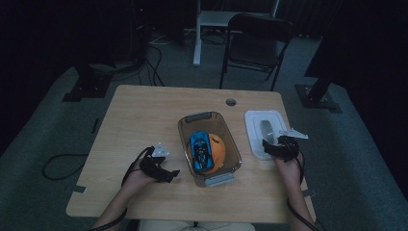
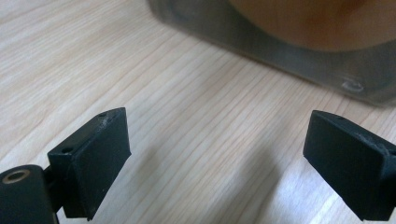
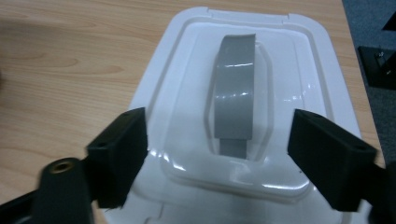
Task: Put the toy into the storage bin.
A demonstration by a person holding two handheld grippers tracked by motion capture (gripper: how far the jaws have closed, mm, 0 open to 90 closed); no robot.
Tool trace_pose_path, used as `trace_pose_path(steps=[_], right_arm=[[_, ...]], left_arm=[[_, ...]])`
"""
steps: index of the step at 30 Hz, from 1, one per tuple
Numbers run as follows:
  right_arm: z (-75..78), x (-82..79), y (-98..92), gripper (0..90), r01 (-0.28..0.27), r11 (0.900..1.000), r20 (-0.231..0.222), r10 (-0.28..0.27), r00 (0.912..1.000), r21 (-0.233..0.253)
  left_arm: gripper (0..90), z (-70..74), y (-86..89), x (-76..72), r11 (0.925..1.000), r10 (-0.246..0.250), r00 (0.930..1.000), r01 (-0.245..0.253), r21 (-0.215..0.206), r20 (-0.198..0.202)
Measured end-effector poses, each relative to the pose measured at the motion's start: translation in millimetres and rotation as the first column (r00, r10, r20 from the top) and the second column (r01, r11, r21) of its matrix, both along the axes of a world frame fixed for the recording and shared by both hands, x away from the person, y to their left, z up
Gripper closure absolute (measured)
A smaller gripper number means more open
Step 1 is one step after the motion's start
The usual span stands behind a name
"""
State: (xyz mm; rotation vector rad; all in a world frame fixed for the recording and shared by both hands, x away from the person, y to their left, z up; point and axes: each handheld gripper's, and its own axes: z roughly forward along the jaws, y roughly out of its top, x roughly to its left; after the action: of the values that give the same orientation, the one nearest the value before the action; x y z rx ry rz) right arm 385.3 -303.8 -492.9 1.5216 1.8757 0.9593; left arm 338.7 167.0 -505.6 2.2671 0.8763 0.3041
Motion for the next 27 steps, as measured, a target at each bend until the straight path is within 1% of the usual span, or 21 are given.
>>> trace_pose_path(steps=[2,3,4,6,7,8,9,11,13,15,17,18,19,20,21,22,23,24,25,27], right_arm=[[-2.3,5.1,-1.2,25.5,0.006,1.000,-0.006,-0.006,1.0000,-0.003],[-3.3,7.2,-1.9,28.9,0.010,1.000,-0.004,-0.010,0.9999,-0.005],[-4.3,9.3,-2.6,29.8,0.019,1.000,0.001,-0.019,0.9998,-0.008],[-5.7,13.5,-4.4,32.9,0.034,0.999,-0.002,-0.034,0.9994,-0.002],[-5.7,13.5,-4.4,32.9,0.034,0.999,-0.002,-0.034,0.9994,-0.002],[-6.4,15.7,-5.5,33.3,0.040,0.999,-0.006,-0.040,0.9992,0.003],[-8.2,20.8,-7.2,34.8,0.045,0.999,-0.015,-0.045,0.9989,0.015],[-9.3,25.1,-6.5,39.1,0.041,0.999,-0.023,-0.041,0.9989,0.008],[-9.7,26.7,-5.9,39.3,0.039,0.999,-0.025,-0.039,0.9989,0.003],[-12.2,32.8,-3.4,44.3,0.035,0.999,-0.045,-0.035,0.9984,-0.003],[-13.8,34.9,-1.9,48.0,0.039,0.999,-0.053,-0.040,0.9978,-0.021],[-15.1,35.8,-1.3,50.2,0.042,0.999,-0.059,-0.043,0.9973,-0.024],[-15.1,35.8,-1.3,50.2,0.042,0.999,-0.059,-0.043,0.9973,-0.024],[-16.4,36.3,-0.8,52.2,0.047,0.999,-0.061,-0.049,0.9969,-0.028],[-19.7,37.1,0.4,60.0,0.042,0.999,-0.071,-0.044,0.9965,-0.032],[-20.6,37.0,1.2,61.4,0.042,0.998,-0.068,-0.045,0.9967,-0.048],[-21.0,36.8,1.2,62.5,0.040,0.998,-0.067,-0.044,0.9968,-0.053],[-21.1,36.6,1.0,66.2,0.038,0.998,-0.067,-0.041,0.9969,-0.046],[-21.4,36.2,1.5,66.3,0.032,0.999,-0.065,-0.035,0.9973,-0.043],[-20.8,36.2,2.8,66.7,0.032,0.998,-0.066,-0.036,0.9971,-0.057]], left_arm=[[7.9,-1.2,3.6,-1.0,1.0000,0.007,1.0000,-0.007,0.000,-0.001],[8.0,-1.7,5.2,-1.6,0.9999,0.012,0.9999,-0.012,0.004,0.001],[8.0,-2.0,7.1,-2.2,0.9999,0.016,0.9999,-0.016,0.006,0.002],[7.9,-2.7,11.3,-3.8,0.9996,0.028,0.9996,-0.028,0.004,0.003],[7.9,-2.7,11.3,-3.8,0.9996,0.028,0.9996,-0.028,0.004,0.003],[7.9,-3.1,16.6,-5.4,0.9992,0.040,0.9992,-0.040,-0.001,0.003],[7.9,-3.2,18.9,-5.9,0.9990,0.045,0.9990,-0.045,-0.001,0.006],[7.9,-3.7,22.7,-6.2,0.9983,0.058,0.9983,-0.058,0.000,0.006],[7.9,-4.1,24.3,-6.6,0.9978,0.066,0.9978,-0.066,0.000,0.004],[7.9,-5.4,28.1,-7.5,0.9969,0.079,0.9968,-0.079,0.004,0.009],[7.9,-5.3,30.6,-8.6,0.9964,0.085,0.9963,-0.085,0.000,0.010],[7.9,-5.0,32.0,-9.4,0.9957,0.093,0.9956,-0.093,-0.002,0.015],[7.9,-5.0,32.0,-9.4,0.9957,0.093,0.9956,-0.093,-0.002,0.015],[7.9,-4.8,35.9,-11.0,0.9949,0.101,0.9947,-0.100,-0.007,0.022],[7.9,-5.2,37.3,-11.7,0.9942,0.107,0.9939,-0.107,-0.007,0.024],[7.9,-5.7,38.9,-12.1,0.9940,0.109,0.9937,-0.109,-0.001,0.027],[7.9,-6.3,39.9,-12.6,0.9936,0.113,0.9933,-0.113,-0.005,0.025],[7.9,-6.6,42.0,-13.1,0.9936,0.113,0.9933,-0.113,-0.007,0.025],[7.9,-7.0,43.1,-13.9,0.9931,0.117,0.9929,-0.117,-0.010,0.023],[7.9,-7.6,45.2,-14.8,0.9928,0.120,0.9925,-0.119,-0.009,0.026]])
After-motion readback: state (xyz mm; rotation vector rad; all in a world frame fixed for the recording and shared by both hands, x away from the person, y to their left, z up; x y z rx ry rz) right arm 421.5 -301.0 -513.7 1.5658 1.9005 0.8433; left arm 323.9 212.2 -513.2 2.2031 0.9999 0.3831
